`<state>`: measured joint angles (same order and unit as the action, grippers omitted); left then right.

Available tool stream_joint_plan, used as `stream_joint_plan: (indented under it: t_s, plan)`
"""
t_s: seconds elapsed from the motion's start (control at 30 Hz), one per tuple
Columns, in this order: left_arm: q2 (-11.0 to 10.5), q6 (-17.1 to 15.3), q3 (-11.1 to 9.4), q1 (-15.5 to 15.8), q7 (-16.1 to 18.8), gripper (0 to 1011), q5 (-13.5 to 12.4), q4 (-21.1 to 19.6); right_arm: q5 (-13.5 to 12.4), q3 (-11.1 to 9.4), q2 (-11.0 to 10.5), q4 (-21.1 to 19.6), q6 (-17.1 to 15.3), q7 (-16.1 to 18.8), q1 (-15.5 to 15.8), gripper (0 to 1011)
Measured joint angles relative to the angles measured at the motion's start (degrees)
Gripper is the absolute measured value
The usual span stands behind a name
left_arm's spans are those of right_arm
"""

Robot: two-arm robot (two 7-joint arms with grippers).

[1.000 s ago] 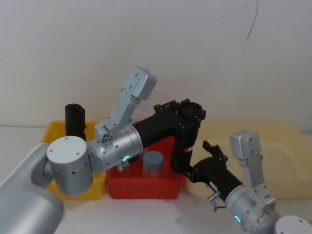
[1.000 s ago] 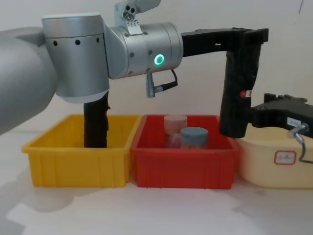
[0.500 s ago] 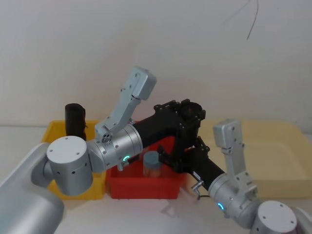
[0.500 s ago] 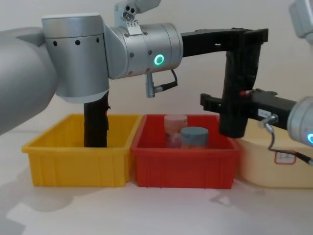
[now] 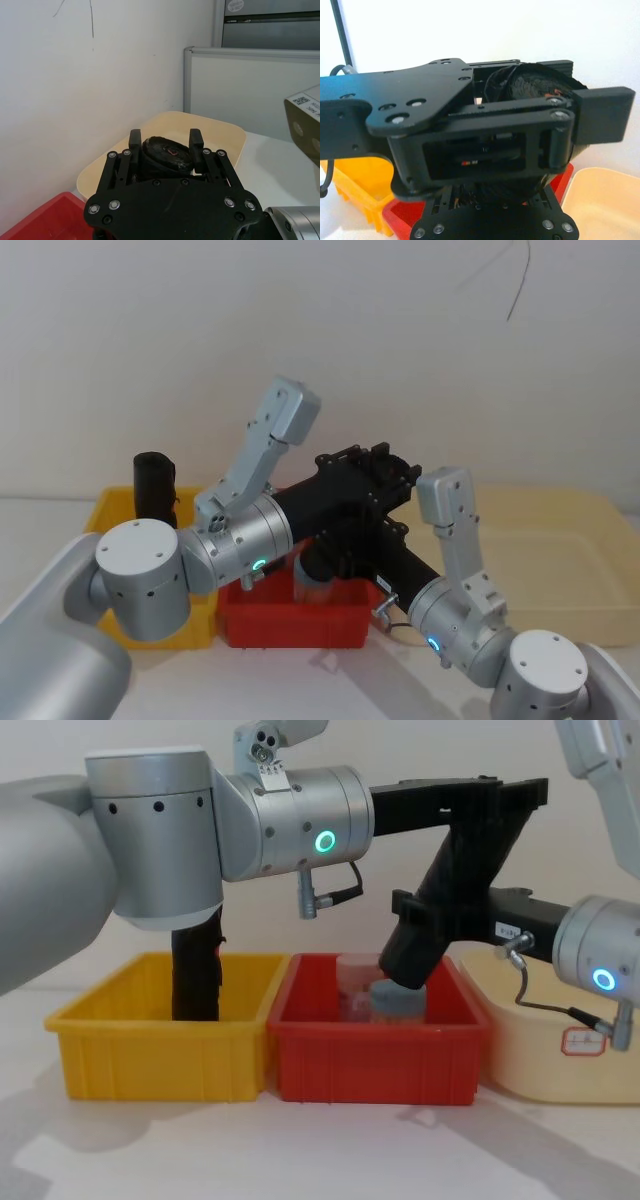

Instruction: Pick up the garbage bag with the one hand and transfer it to the other hand.

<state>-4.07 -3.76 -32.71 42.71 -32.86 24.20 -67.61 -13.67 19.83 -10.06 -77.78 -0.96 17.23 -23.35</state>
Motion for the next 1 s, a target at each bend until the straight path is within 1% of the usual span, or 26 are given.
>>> stream_joint_plan:
  t_s: [0.03, 0.17, 1.0]
  plan:
    - [0.0, 0.0, 0.0, 0.0, 0.0, 559, 0.0, 0.0, 0.0, 0.1, 0.1, 0.2, 0.0, 0.1, -0.2, 583]
    - [0.0, 0.0, 0.0, 0.0, 0.0, 559, 0.0, 0.0, 0.0, 0.2, 0.2, 0.5, 0.1, 0.2, -0.6, 538]
    - [0.0, 0.0, 0.0, 0.0, 0.0, 559, 0.0, 0.0, 0.1, 0.5, 0.6, 1.2, 0.4, 0.6, -1.6, 538]
